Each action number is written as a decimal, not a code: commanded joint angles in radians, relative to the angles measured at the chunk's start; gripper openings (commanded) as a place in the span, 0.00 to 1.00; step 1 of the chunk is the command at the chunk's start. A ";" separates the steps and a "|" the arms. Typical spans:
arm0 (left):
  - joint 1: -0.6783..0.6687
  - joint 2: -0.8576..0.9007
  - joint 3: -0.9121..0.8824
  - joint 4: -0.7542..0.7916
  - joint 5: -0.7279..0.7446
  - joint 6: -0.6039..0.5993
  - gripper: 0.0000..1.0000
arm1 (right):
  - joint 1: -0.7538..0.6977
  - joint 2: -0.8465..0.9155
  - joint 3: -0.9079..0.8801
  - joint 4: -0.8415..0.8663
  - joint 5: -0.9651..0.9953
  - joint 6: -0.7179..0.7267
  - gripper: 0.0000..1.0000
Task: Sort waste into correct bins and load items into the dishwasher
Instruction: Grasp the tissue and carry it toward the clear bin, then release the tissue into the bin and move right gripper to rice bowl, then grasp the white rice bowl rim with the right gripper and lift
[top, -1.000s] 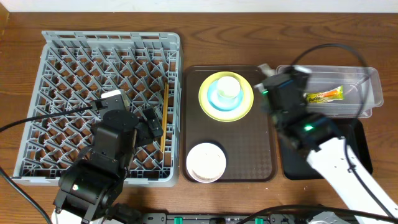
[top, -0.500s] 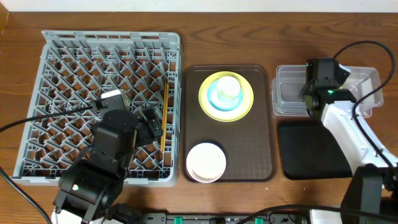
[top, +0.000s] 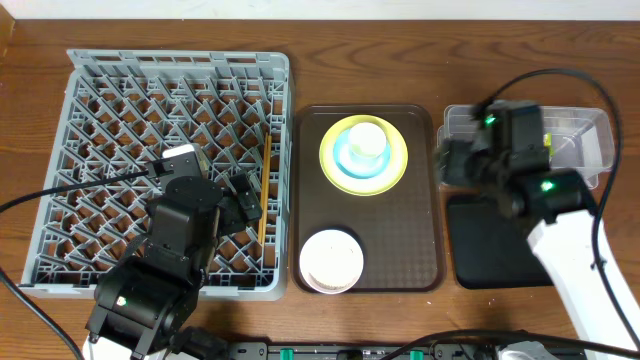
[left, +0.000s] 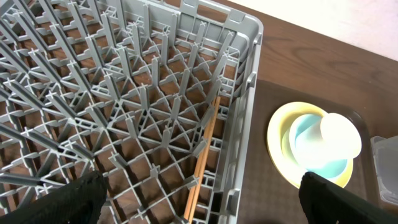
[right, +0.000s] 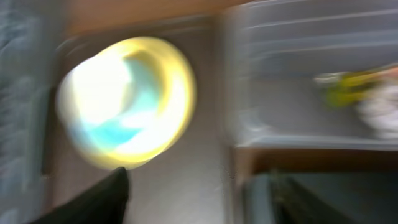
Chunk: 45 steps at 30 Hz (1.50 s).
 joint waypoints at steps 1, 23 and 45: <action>0.004 0.005 0.006 -0.002 -0.012 -0.001 1.00 | 0.123 0.002 0.004 -0.039 -0.137 -0.021 0.58; 0.004 0.005 0.006 -0.002 -0.012 -0.001 1.00 | 0.586 0.380 -0.108 0.076 -0.006 -0.006 0.29; 0.004 0.005 0.006 -0.002 -0.012 -0.001 1.00 | 0.378 0.387 -0.088 -0.064 0.365 0.051 0.13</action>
